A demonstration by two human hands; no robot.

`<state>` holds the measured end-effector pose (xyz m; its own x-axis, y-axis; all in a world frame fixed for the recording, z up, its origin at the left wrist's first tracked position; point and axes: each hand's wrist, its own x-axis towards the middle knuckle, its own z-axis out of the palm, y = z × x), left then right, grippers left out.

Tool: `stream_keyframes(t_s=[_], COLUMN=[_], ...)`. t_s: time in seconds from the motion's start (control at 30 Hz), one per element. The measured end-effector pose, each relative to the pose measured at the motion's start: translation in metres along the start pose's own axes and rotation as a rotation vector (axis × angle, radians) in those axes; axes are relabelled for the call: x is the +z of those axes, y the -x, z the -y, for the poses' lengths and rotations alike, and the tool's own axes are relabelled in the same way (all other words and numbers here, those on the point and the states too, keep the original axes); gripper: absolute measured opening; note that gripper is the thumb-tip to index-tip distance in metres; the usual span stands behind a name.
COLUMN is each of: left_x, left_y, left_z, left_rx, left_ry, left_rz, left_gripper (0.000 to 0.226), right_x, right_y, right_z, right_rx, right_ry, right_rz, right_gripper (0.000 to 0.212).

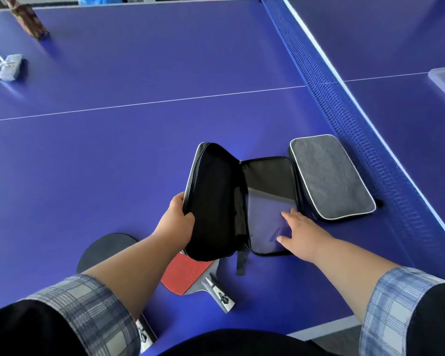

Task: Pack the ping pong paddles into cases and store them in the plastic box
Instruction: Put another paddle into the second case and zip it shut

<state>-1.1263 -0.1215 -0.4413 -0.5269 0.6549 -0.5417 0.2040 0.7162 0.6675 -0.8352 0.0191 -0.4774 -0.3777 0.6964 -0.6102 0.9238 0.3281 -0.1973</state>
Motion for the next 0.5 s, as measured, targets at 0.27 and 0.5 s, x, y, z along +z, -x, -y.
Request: stream_keyframes(t_s=[0.27,0.5], left_x=[0.013,0.032], left_y=[-0.022,-0.074], left_z=[0.009,-0.057], left_rx=[0.223,0.536], left_ry=[-0.751,-1.093], left_rz=[-0.269,-0.023], left_gripper=[0.099,0.082], right_x=[-0.004,-0.042], right_y=[-0.003,-0.047], right_z=[0.005,0.030], right_rx=[0.013,-0.014], right_ry=[0.070,0.200], right_rz=[-0.021,-0.230], right_gripper=[0.086,0.082])
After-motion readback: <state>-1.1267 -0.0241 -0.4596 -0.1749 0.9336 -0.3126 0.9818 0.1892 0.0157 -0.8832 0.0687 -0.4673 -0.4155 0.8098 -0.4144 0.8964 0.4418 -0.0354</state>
